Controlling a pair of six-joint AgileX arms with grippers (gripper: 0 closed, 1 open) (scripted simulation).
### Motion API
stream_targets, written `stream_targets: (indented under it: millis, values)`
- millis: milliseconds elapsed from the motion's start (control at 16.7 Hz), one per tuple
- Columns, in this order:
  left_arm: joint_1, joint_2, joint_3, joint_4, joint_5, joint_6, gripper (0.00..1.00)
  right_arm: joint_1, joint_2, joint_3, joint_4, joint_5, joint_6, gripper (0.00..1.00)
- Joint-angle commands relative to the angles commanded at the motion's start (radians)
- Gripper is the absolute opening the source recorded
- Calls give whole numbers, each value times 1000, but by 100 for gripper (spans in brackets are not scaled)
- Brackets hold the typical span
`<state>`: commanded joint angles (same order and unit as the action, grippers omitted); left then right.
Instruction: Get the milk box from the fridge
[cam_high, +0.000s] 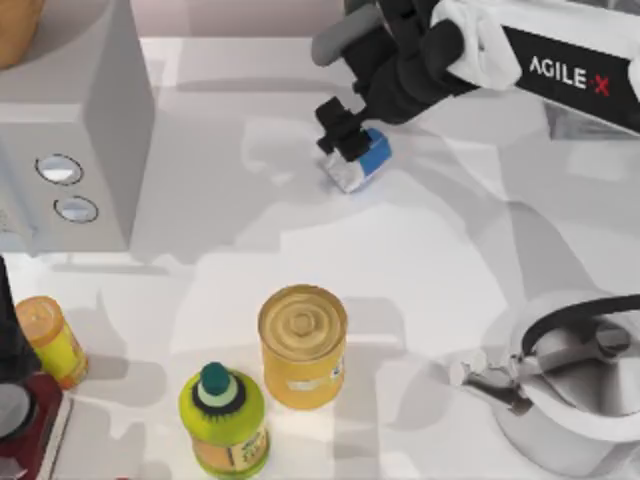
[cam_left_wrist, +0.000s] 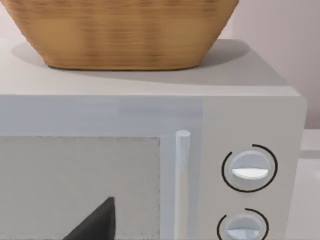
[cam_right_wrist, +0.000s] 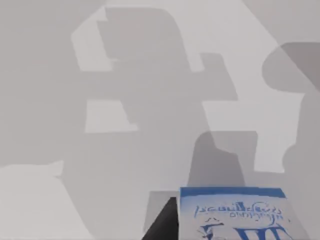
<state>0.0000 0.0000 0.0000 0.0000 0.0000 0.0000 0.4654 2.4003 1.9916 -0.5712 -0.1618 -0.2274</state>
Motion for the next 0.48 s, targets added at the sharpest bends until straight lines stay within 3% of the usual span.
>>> stream_targets:
  millis: [120,480]
  values:
    - [0,0,0,0,0,0,100,0,0,0,0,0,0,98]
    - [0,0,0,0,0,0,100,0,0,0,0,0,0,100]
